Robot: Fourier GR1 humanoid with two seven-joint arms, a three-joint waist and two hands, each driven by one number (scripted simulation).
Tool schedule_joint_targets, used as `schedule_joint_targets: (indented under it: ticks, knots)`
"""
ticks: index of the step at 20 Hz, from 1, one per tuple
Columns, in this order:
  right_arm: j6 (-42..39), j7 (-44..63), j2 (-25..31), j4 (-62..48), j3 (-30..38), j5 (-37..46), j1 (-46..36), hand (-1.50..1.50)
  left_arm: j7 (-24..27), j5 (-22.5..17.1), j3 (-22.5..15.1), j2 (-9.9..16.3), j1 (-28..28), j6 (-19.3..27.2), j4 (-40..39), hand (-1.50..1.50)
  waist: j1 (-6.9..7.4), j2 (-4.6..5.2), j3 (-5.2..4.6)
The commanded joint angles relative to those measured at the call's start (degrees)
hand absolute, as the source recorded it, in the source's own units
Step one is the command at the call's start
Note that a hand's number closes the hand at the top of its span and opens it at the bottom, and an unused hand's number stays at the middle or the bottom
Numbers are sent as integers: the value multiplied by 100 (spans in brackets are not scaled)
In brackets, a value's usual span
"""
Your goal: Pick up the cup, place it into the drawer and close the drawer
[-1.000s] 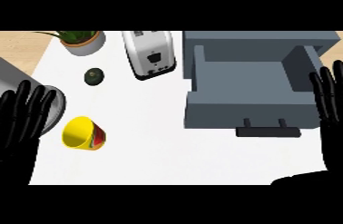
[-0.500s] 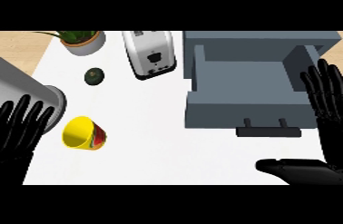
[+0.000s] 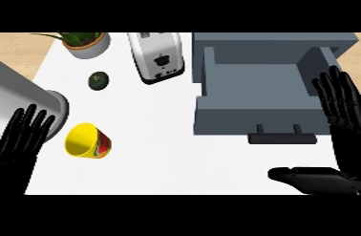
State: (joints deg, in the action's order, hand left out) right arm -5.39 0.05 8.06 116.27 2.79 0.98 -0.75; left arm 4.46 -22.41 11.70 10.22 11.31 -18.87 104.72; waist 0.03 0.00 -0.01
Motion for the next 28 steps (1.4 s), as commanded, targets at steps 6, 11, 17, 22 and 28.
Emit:
schedule_joint_targets:
  ticks: [6,11,17,22,28]
  knots:
    - [-72,148,-23,46,-4,16,-107,-150,1311,795,506,153,-151,-290,-2001,-150,-3,1,-2]
    - [-17,2,-156,2,-112,212,-91,-150,1615,1317,500,196,-696,3,-2904,-150,-14,0,0]
    - [-188,-346,-128,-77,105,96,246,-150,2729,1574,694,479,-1145,-268,-4604,-150,-25,1,-1]
    - [-383,233,129,-1,465,-416,-262,-150,3728,1760,813,611,-1937,-336,-6324,-150,-53,8,-6]
    - [-466,-358,27,-489,406,-236,-108,-150,4717,1908,921,993,-2473,-578,-7814,-150,-52,13,-5]
